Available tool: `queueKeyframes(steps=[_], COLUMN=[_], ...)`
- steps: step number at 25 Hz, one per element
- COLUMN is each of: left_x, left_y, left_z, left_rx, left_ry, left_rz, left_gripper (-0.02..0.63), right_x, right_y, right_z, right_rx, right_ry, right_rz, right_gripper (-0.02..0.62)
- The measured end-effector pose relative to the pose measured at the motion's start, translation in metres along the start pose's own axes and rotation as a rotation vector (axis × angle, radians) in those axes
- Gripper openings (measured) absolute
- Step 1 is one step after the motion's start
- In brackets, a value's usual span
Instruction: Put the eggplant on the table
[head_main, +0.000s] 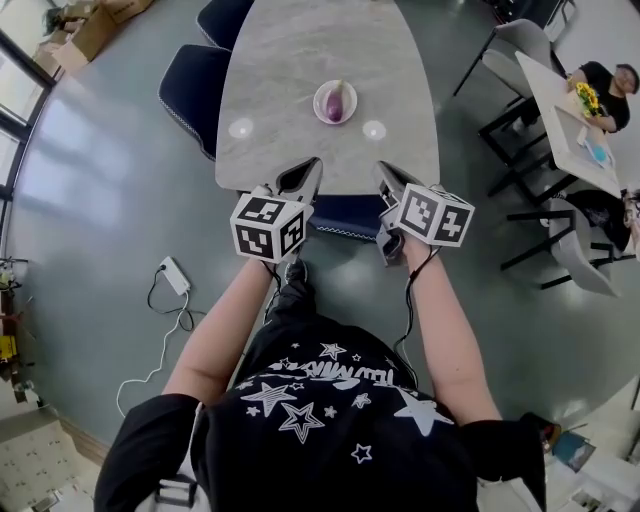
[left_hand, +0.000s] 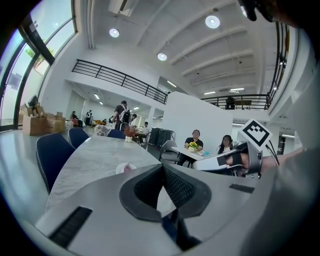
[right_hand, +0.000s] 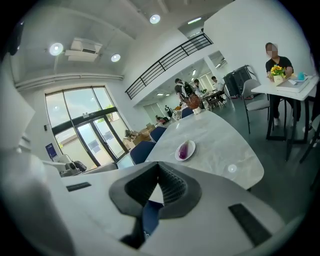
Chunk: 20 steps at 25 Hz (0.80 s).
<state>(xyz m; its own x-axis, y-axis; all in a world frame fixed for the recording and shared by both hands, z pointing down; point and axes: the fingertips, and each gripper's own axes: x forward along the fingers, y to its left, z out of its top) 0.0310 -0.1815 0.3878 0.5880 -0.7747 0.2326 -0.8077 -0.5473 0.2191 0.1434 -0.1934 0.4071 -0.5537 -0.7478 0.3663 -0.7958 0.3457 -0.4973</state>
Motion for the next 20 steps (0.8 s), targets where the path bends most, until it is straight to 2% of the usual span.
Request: queueKeyframes(steps=[12,16,20], left_x=[-0.058,-0.079,-0.093], left_y=[-0.081,-0.099,-0.102], left_z=[-0.024,-0.030,-0.038], left_rx=[-0.004,-0.004,0.036], left_ry=[-0.030,-0.030,-0.014], left_rz=[0.031,0.035,0.035], left_gripper=[0.008,0.008,0.008], right_x=[-0.093,-0.112,-0.116], right_y=[0.017,0.027,0.042], right_z=[-0.038,-0.052,-0.064], right_rx=[-0.013,-0.061,-0.076], right_ry=[-0.031,-0.036,-0.034], right_rz=[0.033,0.024,0.033], right_gripper=[0.006,0.006,0.006])
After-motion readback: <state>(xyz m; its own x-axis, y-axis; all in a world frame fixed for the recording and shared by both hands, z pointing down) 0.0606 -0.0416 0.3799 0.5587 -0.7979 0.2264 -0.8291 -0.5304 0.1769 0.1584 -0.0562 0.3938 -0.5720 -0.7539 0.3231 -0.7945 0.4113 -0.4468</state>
